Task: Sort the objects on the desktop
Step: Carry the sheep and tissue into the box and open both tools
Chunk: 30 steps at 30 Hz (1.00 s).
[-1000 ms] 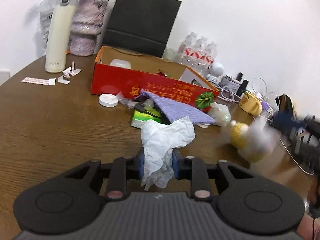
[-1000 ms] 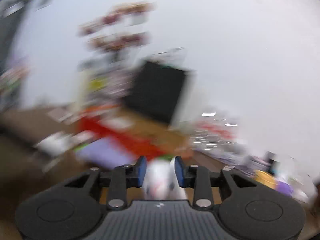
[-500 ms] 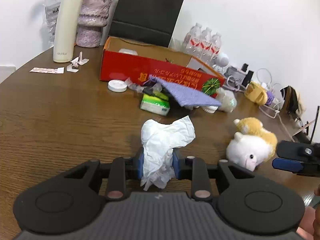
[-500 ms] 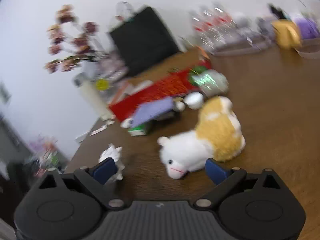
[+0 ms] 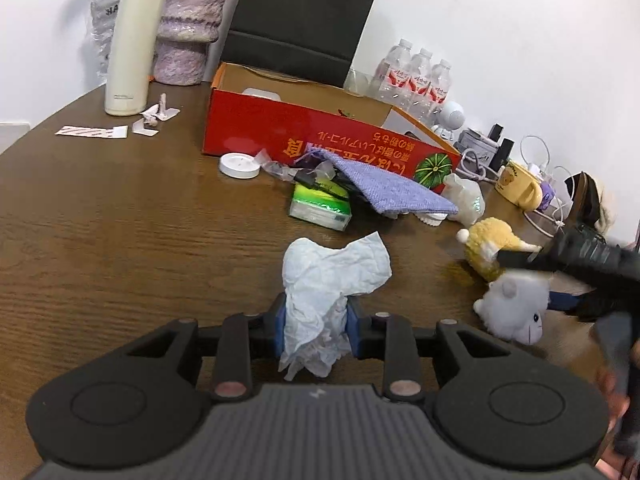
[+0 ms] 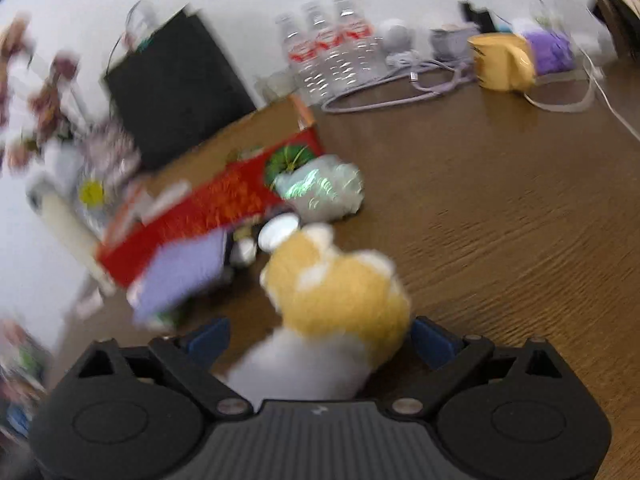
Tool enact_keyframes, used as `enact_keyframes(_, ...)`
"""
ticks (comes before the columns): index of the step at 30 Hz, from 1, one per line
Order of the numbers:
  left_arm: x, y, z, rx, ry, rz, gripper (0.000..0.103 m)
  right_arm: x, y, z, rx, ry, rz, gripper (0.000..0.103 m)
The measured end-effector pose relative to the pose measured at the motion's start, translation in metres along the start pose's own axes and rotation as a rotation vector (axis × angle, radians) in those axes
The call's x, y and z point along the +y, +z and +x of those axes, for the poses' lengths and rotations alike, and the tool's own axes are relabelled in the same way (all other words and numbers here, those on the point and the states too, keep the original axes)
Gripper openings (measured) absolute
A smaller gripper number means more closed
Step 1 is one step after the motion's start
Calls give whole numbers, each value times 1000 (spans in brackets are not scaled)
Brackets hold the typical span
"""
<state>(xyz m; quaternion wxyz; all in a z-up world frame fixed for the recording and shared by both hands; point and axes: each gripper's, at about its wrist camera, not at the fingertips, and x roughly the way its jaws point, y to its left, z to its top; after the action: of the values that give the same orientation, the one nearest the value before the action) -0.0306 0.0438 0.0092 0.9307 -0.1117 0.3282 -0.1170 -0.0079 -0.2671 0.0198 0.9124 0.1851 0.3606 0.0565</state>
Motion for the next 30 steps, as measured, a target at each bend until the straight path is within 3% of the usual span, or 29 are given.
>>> enact_keyframes(1, -3, 2, 2, 7, -3, 12, 30, 5, -2, 2, -2, 23, -59, 74)
enact_keyframes(3, -10, 3, 5, 21, 1, 54, 30, 14, -4, 2, -21, 112, -209, 66)
enact_keyframes(5, -15, 2, 4, 32, 3, 79, 35, 22, -1, 3, -2, 98, -355, 66)
enact_keyframes(7, -19, 1, 1, 46, -11, 72, 55, 21, 9, -3, -5, 38, -354, 70)
enact_keyframes(8, -20, -1, -2, 46, -28, 59, 58, 19, 12, -8, -17, 5, -317, 72)
enact_keyframes(10, -23, -4, -5, 41, -54, 54, 63, 18, 10, -16, -28, 19, -271, 85)
enact_keyframes(12, -25, -3, -3, 43, -22, 61, 63, 26, 3, -8, 13, 21, -286, 84)
enact_keyframes(14, -24, 1, 3, 48, -4, 34, 63, 33, -1, 9, 53, 7, -340, 73)
enact_keyframes(15, -23, 4, 5, 52, 7, 10, 60, 33, -3, 13, 55, -13, -354, 50)
enact_keyframes(17, -25, 6, 9, 53, 3, 9, 28, 29, -9, 11, 57, -18, -362, 51)
enact_keyframes(18, -26, 5, 9, 60, 4, 6, 24, 26, -11, 6, 55, -14, -355, 50)
enact_keyframes(24, -23, -14, -14, 37, -20, -70, 22, 4, -39, -49, -12, 14, -340, 49)
enact_keyframes(30, -29, 6, -59, -84, -46, -79, 22, -4, -25, -95, -163, 68, -308, 49)
